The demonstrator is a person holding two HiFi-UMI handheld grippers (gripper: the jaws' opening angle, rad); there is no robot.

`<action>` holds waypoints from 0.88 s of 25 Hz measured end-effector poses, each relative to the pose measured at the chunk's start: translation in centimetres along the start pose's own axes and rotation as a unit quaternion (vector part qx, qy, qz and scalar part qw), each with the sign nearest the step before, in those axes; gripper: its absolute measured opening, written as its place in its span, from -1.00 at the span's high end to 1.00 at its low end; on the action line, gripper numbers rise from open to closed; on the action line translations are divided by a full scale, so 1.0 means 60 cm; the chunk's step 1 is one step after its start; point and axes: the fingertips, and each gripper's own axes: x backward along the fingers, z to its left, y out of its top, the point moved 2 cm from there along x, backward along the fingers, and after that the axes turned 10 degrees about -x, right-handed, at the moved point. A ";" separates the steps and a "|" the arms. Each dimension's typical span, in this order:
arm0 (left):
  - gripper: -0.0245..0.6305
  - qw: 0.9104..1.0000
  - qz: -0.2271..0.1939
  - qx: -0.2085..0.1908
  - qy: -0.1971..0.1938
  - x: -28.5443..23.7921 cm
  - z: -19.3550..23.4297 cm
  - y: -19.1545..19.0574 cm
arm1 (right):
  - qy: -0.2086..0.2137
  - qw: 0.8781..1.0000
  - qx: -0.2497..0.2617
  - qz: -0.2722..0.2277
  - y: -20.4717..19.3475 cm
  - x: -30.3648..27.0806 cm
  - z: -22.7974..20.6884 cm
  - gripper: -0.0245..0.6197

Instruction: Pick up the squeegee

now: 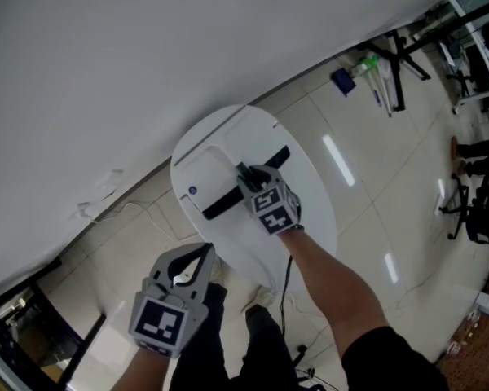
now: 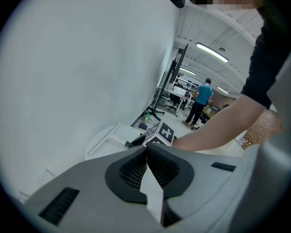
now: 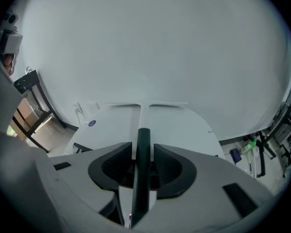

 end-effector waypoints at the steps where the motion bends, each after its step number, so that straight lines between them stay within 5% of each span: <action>1: 0.94 1.000 0.000 0.001 0.000 0.000 0.000 -0.001 | 0.000 1.000 -0.001 0.001 -0.001 -0.001 0.000 0.48; 22: 0.94 1.000 -0.002 0.002 0.011 0.015 0.003 0.003 | -0.008 1.000 0.003 -0.021 0.021 0.022 0.006 0.63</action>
